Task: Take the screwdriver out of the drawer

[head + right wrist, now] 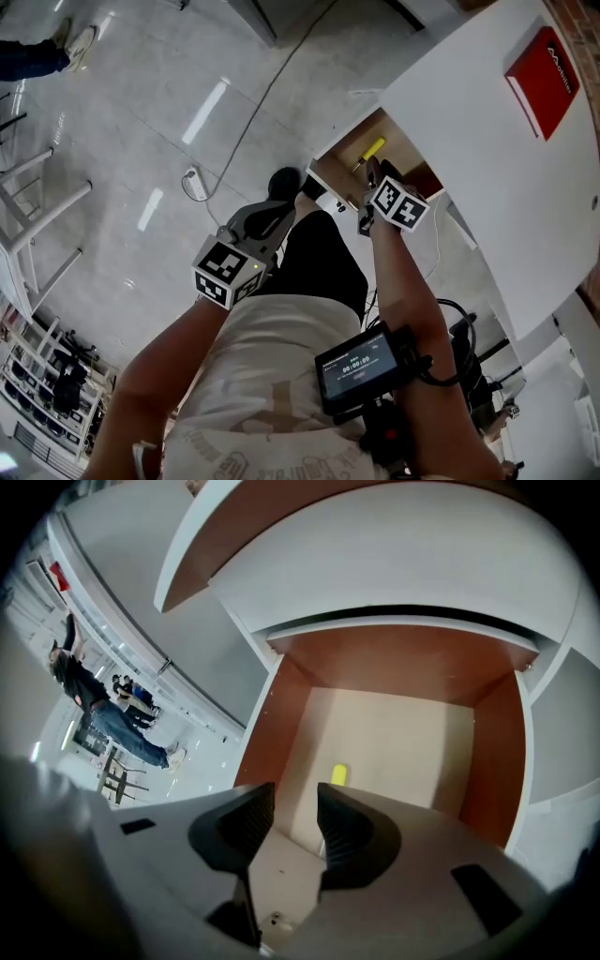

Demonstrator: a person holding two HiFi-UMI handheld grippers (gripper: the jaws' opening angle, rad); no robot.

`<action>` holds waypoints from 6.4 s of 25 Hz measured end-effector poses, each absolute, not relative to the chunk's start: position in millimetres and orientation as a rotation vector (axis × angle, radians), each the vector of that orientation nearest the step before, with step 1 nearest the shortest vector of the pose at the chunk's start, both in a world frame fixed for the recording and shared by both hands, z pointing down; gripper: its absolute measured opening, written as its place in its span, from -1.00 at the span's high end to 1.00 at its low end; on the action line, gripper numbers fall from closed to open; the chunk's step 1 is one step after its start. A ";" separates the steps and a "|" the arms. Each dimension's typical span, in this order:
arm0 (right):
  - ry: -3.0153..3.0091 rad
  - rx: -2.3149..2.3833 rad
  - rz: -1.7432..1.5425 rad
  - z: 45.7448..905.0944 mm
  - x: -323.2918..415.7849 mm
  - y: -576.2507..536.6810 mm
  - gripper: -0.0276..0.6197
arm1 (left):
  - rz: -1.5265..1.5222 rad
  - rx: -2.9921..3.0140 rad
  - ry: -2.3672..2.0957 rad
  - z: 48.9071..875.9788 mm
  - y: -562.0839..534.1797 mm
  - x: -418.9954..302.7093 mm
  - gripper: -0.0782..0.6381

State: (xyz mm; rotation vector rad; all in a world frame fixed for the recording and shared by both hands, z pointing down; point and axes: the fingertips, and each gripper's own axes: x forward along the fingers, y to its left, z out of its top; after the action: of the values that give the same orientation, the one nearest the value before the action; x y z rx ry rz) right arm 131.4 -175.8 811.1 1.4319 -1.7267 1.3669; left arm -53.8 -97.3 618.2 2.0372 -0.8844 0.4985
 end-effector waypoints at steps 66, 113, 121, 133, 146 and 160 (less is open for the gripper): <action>-1.560 1.533 1.380 877.2 154.2 -186.4 0.74 | 0.432 1.977 -0.951 648.5 -72.0 -75.7 0.74; -1.929 1.576 1.180 691.0 136.8 -130.1 0.74 | 0.387 2.185 -0.826 552.2 -65.6 -83.1 0.74; -1.982 1.608 1.178 664.8 133.2 -119.3 0.74 | 0.369 2.205 -0.825 536.7 -69.2 -81.0 0.74; -2.049 1.653 1.118 617.4 138.2 -107.8 0.74 | 0.393 2.269 -0.780 517.0 -68.1 -69.8 0.74; -2.110 1.715 1.032 569.4 138.2 -94.6 0.74 | 0.415 2.355 -0.723 496.5 -62.0 -64.7 0.74; -2.218 1.760 0.907 505.1 128.1 -84.8 0.74 | 0.371 2.454 -0.674 469.0 -77.6 -55.2 0.74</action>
State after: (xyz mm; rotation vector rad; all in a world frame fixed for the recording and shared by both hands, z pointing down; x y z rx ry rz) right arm 128.1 -84.8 505.1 1.7601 -2.2182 0.9072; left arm -55.2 -77.6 469.0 2.4538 -0.6738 0.3709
